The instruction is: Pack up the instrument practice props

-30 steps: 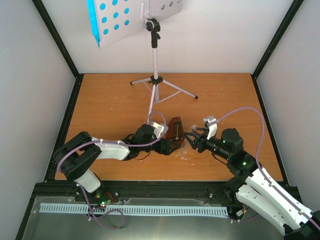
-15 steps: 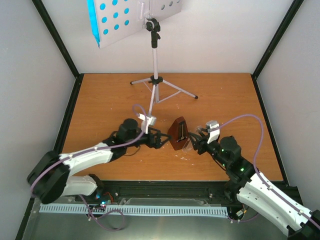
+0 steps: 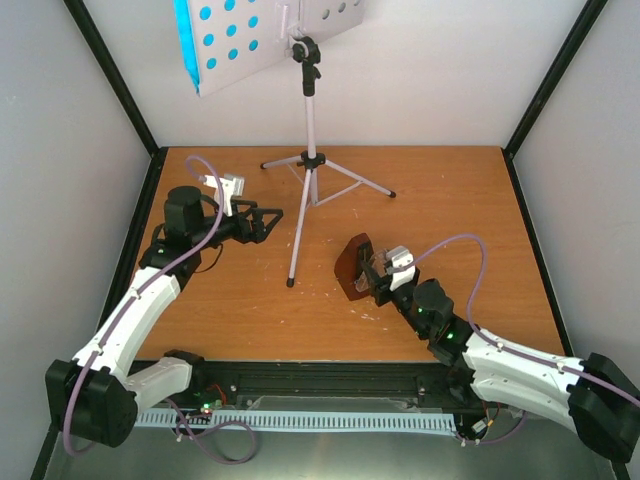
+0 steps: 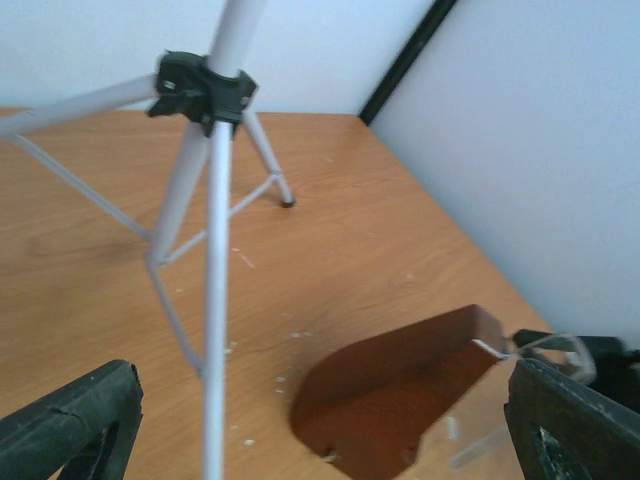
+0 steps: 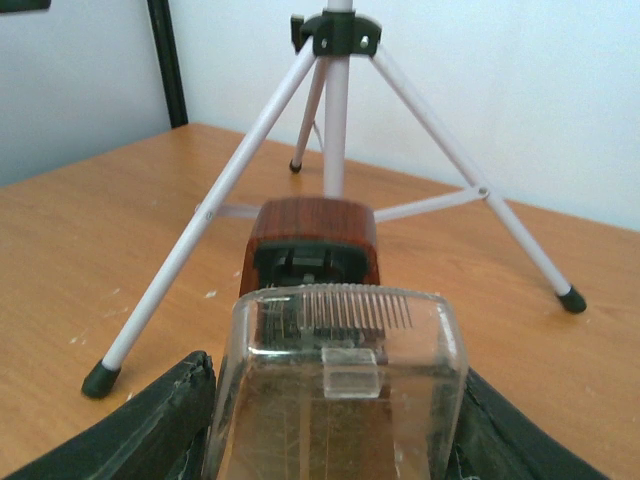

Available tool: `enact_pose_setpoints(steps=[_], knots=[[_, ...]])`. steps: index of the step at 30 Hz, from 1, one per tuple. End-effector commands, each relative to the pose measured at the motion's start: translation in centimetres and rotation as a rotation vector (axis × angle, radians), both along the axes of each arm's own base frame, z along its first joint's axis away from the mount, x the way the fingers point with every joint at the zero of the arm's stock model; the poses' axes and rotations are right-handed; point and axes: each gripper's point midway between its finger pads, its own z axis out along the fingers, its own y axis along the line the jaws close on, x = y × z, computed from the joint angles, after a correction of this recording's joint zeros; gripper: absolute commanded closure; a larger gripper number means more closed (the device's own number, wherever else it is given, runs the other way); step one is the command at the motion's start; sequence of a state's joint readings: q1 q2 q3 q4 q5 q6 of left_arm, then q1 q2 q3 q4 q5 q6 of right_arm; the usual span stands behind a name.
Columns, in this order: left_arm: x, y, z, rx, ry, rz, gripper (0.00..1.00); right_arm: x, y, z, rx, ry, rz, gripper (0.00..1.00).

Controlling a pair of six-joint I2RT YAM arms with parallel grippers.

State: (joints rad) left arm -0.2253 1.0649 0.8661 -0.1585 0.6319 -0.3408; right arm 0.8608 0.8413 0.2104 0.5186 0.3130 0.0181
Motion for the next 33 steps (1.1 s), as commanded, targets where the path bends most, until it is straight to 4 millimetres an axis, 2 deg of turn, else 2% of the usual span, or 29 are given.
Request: enact_pose_setpoints(steps=[1,4,8,33], knots=[[1.2,2.6,-0.8,0.167,-0.123,0.121,0.01,0.7,0.3,3.2,0.07,-0.114,-0.031,0.54],[1.7,3.6,-2.1,0.231,-0.131,0.172,0.0,0.9,0.7,2.5,0.068,-0.095,-0.024,0.54],[2.1,5.1,-2.5,0.287,-0.146,0.248,0.0,1.1,0.8,2.0,0.081,-0.083,-0.031,0.54],[2.3,5.4,-2.9,0.308,-0.143,0.262,0.01,1.6,1.3,-2.4,0.005,-0.028,-0.047,0.53]])
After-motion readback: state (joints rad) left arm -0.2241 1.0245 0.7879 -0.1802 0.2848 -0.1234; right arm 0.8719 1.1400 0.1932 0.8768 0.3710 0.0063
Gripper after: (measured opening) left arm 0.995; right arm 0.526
